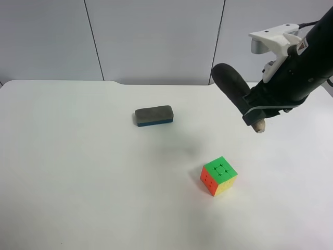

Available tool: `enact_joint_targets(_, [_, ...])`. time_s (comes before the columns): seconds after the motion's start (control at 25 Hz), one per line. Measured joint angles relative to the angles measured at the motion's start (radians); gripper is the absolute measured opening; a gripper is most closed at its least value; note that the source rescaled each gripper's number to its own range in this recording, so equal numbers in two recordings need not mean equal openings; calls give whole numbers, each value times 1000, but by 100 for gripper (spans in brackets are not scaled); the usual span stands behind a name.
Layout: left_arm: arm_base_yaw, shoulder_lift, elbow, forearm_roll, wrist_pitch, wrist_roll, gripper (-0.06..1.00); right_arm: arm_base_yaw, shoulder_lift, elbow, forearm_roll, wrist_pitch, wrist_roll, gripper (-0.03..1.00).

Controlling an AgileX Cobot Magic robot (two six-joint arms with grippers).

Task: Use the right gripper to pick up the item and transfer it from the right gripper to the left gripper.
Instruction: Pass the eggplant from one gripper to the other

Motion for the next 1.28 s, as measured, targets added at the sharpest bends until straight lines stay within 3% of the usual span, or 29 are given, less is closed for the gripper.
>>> enact_joint_targets(0.28, [0, 146, -52, -161, 65, 12, 100, 164, -8, 0, -32, 21, -76, 0])
enact_joint_targets(0.6, [0, 307, -72, -461, 68, 82, 100, 299, -8, 0, -45, -32, -142, 0])
enact_joint_targets(0.76, [0, 341, -72, -568, 60, 103, 100, 307, -8, 0, -8, -84, -188, 0])
enact_joint_targets(1.04, [0, 390, -72, -743, 43, 126, 100, 307, -8, 0, 139, -115, -316, 0])
enact_joint_targets(1.28, [-30, 475, -72, -818, 46, 154, 100, 307, -8, 0, 227, -138, -403, 0])
